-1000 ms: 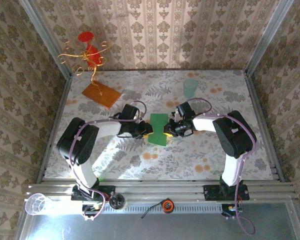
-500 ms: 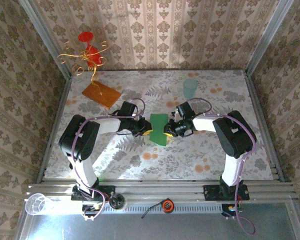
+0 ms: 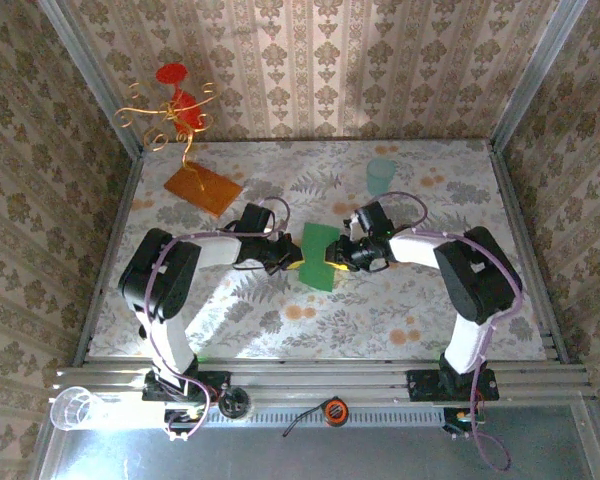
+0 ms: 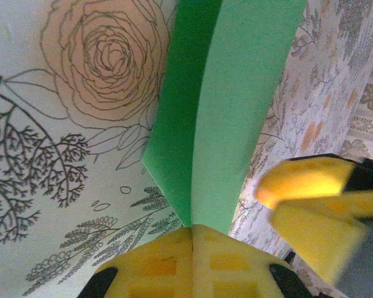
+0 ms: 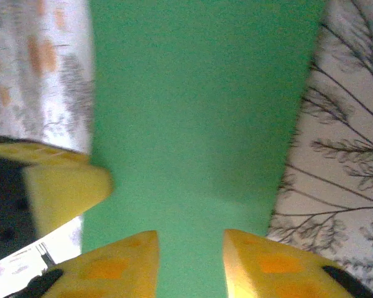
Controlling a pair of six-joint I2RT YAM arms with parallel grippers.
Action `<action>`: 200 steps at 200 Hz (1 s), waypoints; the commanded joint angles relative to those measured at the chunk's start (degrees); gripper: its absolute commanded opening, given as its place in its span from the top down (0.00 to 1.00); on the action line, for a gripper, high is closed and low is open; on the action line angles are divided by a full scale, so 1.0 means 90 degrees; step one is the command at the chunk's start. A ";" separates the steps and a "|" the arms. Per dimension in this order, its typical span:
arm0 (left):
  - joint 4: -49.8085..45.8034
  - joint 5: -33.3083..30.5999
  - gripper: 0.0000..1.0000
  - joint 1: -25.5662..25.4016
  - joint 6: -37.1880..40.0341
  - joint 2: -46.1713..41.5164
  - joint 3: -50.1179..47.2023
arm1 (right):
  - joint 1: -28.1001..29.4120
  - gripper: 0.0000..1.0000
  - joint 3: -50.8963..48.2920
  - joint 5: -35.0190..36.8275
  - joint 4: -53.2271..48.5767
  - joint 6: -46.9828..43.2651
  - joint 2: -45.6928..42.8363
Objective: Fold a paper plane with a square sheet of paper (pick it up from the middle)
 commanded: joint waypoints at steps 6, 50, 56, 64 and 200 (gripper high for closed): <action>0.0333 -0.0121 1.00 -0.0014 -0.0374 -0.0410 -0.0249 | -0.0015 0.38 -0.0187 0.0508 0.0215 -0.0520 -0.0872; 0.0541 -0.0210 1.00 -0.0033 -0.0774 -0.0702 -0.0517 | 0.0073 0.17 -0.0808 0.1093 0.0398 -0.1456 -0.1861; 0.0498 -0.0303 1.00 -0.0024 -0.0804 -0.0725 -0.0520 | 0.0136 0.16 -0.0844 0.1199 0.0341 -0.1616 -0.1958; 0.0465 -0.0412 1.00 -0.0029 -0.0816 -0.0752 -0.0531 | 0.0262 0.18 -0.0887 0.1563 0.0282 -0.1832 -0.2076; 0.0520 -0.0387 1.00 -0.0033 -0.0845 -0.0560 -0.0522 | 0.2723 0.18 -0.0184 0.3348 0.0016 -0.4709 -0.1032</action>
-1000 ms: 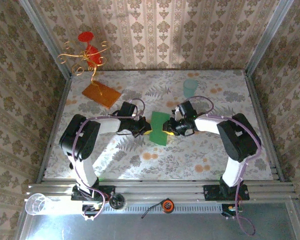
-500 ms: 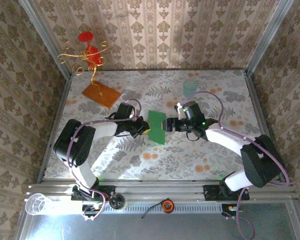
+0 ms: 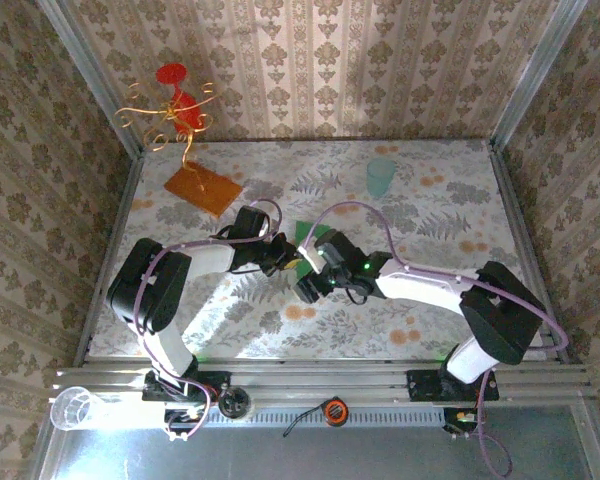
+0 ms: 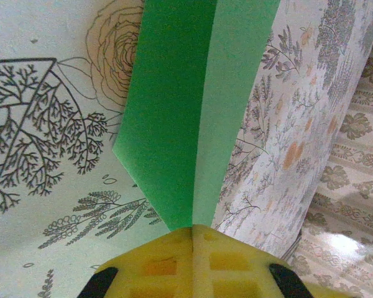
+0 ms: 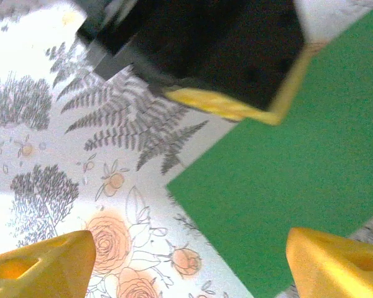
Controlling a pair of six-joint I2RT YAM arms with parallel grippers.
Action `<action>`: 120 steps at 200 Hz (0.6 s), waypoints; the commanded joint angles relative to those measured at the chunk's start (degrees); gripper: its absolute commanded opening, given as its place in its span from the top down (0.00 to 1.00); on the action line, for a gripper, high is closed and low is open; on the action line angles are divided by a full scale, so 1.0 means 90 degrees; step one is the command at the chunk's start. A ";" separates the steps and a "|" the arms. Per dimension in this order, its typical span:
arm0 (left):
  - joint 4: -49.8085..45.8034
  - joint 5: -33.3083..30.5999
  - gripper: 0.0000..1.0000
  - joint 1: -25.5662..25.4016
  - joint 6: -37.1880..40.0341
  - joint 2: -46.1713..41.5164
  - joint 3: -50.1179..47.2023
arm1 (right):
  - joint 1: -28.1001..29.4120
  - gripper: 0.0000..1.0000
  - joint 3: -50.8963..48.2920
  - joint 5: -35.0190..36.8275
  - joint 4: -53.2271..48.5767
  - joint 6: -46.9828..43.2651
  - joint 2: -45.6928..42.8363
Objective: Fold a paper plane with a square sheet of paper (pick it up from the middle)
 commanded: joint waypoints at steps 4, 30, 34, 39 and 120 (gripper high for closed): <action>0.0081 0.0015 1.00 -0.0033 -0.0091 0.0023 -0.0022 | 0.0122 0.18 0.0074 0.0372 0.0366 -0.0661 0.0261; 0.0093 0.0034 1.00 -0.0033 -0.0088 0.0038 -0.0011 | 0.0303 0.18 -0.0139 0.0766 0.0804 -0.1100 0.0488; 0.0090 0.0039 1.00 -0.0033 -0.0079 0.0040 -0.0012 | 0.0328 0.18 -0.0167 0.0840 0.0877 -0.1191 0.0509; 0.0076 0.0037 1.00 -0.0033 -0.0057 0.0038 -0.0011 | 0.0355 0.19 -0.0199 0.0939 0.0978 -0.1267 0.0554; 0.0051 0.0054 1.00 -0.0034 -0.0014 0.0116 -0.0022 | 0.0297 0.30 -0.0773 0.1852 0.1974 -0.1752 0.0451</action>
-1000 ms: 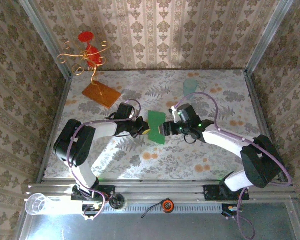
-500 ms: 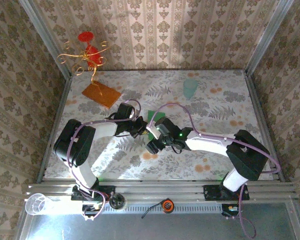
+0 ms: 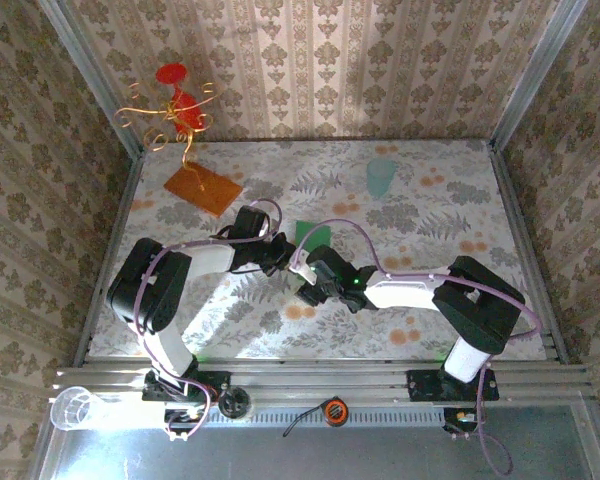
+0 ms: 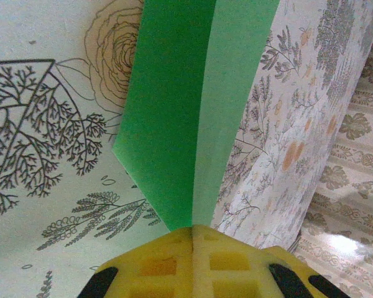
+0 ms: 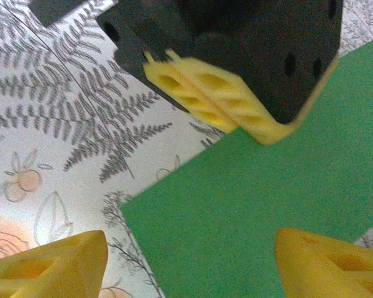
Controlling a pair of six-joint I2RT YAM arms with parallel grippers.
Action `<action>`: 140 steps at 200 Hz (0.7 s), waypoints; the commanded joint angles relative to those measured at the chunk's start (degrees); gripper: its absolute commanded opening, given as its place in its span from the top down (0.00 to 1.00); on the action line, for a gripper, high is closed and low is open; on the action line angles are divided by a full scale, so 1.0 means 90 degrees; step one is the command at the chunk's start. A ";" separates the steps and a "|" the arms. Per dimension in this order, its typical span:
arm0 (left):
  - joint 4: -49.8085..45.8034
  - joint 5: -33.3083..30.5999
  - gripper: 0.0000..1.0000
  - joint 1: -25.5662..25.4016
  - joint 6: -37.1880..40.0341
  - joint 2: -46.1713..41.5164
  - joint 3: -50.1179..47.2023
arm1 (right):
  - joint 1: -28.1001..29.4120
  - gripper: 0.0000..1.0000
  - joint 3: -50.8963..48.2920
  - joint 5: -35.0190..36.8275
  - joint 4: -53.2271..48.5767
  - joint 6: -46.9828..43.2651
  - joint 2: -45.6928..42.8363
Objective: Fold a paper plane with a square sheet of paper (pick it up from the middle)
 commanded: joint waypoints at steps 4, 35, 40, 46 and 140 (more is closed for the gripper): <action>0.0037 0.0039 1.00 -0.0034 -0.0009 0.0101 -0.0025 | -0.0046 0.31 -0.0234 0.0423 0.0464 -0.0254 -0.0194; 0.0027 0.0010 1.00 -0.0033 -0.0002 0.0052 -0.0031 | -0.0147 0.42 -0.0442 0.0405 0.0592 -0.0233 -0.0461; 0.0027 0.0005 1.00 -0.0033 0.0003 0.0051 -0.0028 | -0.0158 0.43 -0.0463 0.0388 0.0597 -0.0211 -0.0504; 0.0022 0.0000 1.00 -0.0038 0.0009 0.0051 -0.0027 | -0.0172 0.44 -0.0493 0.0319 0.0607 -0.0200 -0.0555; 0.0061 0.0000 1.00 -0.0072 -0.0017 0.0053 -0.0040 | -0.0216 0.60 -0.0410 -0.0453 0.0589 0.0170 -0.0467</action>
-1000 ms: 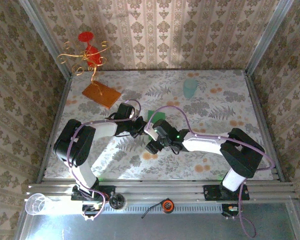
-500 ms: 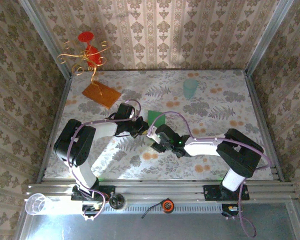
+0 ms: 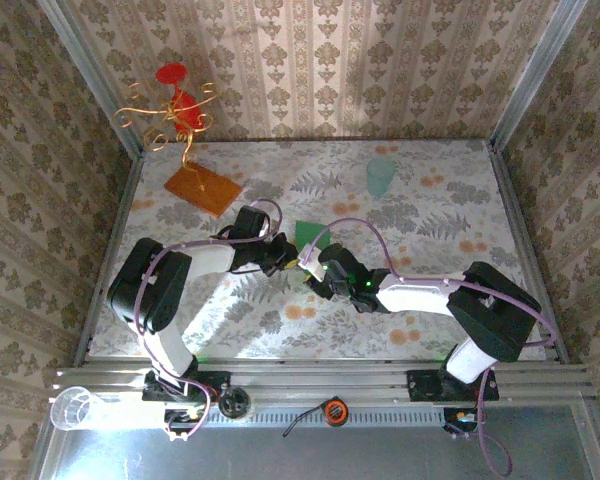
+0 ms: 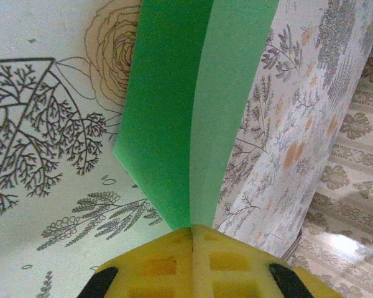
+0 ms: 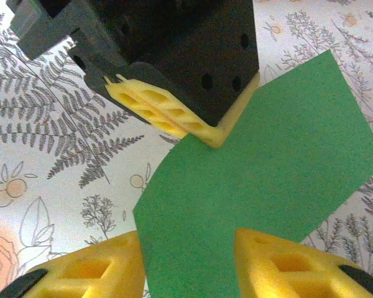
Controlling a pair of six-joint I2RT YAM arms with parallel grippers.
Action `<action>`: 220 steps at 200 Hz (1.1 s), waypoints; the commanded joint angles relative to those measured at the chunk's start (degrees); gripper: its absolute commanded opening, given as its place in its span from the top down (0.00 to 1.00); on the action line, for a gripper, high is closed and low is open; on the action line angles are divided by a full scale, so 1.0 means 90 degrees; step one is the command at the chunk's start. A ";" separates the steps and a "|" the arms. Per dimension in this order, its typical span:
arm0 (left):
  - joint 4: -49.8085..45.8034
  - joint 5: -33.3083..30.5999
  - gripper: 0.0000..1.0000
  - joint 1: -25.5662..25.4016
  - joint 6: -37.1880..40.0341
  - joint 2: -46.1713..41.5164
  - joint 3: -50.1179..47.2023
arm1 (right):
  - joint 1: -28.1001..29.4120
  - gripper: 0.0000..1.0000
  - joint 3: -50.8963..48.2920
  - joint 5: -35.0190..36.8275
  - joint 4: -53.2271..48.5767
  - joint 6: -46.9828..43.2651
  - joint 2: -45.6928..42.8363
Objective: Fold a paper plane with a square sheet of paper (pick it up from the middle)
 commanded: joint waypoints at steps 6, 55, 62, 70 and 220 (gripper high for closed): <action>0.0066 -0.0004 1.00 -0.0041 -0.0024 0.0037 -0.0047 | -0.0023 0.62 0.0098 -0.0373 -0.0007 0.0168 0.0100; 0.0069 -0.0115 1.00 -0.0034 -0.0036 -0.0192 -0.0095 | -0.0052 0.77 0.0180 -0.0591 -0.0137 0.0269 0.0198; 0.0045 -0.0142 0.99 -0.0017 -0.0027 -0.0239 -0.0107 | -0.0077 0.80 0.0178 -0.0676 -0.0170 0.0297 0.0178; 0.0027 -0.0160 0.96 0.0010 -0.0022 -0.0297 -0.0123 | -0.0116 0.85 0.0171 -0.0793 -0.0197 0.0321 0.0150; -0.1406 -0.0312 0.80 -0.0053 0.1426 0.0233 0.1386 | -0.0576 0.99 0.0005 -0.2800 -0.1189 0.0994 -0.0423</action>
